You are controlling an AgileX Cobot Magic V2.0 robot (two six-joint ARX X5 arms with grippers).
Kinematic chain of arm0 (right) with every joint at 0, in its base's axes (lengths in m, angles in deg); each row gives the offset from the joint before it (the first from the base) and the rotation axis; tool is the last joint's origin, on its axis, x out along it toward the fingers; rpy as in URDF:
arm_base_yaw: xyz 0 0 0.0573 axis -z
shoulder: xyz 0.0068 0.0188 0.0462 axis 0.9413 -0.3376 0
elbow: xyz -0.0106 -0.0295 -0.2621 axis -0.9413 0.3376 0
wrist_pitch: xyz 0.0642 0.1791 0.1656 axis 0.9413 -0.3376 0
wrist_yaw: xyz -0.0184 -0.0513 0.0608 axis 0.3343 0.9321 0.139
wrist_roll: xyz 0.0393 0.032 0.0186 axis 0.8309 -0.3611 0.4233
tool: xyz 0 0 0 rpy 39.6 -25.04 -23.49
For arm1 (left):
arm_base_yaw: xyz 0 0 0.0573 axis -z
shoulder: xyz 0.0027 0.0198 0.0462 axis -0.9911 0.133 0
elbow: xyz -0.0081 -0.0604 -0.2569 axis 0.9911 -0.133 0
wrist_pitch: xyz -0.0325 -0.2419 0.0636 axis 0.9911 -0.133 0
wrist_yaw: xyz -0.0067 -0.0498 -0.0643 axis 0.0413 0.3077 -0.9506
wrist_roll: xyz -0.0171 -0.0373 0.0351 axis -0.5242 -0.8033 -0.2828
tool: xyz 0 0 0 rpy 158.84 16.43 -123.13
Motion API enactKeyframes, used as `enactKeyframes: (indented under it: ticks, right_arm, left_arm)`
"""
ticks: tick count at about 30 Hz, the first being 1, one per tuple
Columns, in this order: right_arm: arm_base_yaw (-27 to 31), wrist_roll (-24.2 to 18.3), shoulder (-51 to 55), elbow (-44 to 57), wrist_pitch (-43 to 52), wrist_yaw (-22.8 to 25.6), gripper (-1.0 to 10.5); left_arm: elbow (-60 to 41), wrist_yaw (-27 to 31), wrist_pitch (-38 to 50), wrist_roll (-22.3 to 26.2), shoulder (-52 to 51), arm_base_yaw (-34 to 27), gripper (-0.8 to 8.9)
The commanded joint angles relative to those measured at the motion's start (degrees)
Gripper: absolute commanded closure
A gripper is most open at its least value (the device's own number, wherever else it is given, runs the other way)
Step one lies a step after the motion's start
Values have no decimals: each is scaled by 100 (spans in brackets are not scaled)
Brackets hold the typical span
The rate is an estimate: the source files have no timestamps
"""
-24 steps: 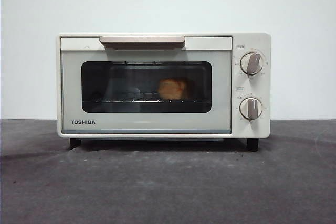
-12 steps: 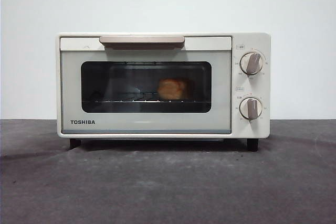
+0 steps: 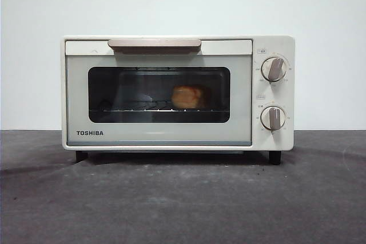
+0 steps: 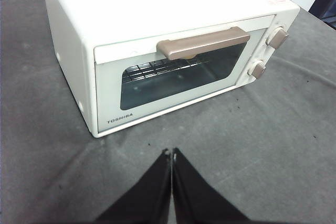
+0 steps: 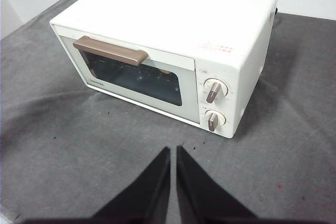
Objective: The left arm flap open the oven, the right arm pick bread and place it into oven, the left arm flap close the oven
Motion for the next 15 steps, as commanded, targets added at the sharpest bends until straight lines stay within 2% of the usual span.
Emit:
enactKeyframes:
  ticks: [1,6,9,11,15]
  right_arm:
    - [-44,63,-37,-101,59,24,930]
    - [-44,63,-37,-101,59,26,930]
    - [-44,63,-37,-101,59,24,930]
    - [-44,63,-37,-101,59,24,931]
    - [-44,63,-37,-101,59,24,930]
  left_arm:
    - [-26,11,184,50,-48,24,804]
    - [-1248,-55,1613,37,-758,-28,804]
    - [-2175,-46,2135,-302,-1366,-144,804]
    - [-2717,131,2295,-251,-1700,-208,804]
    - [-3685,706,2752,-514,-2181,-236,804]
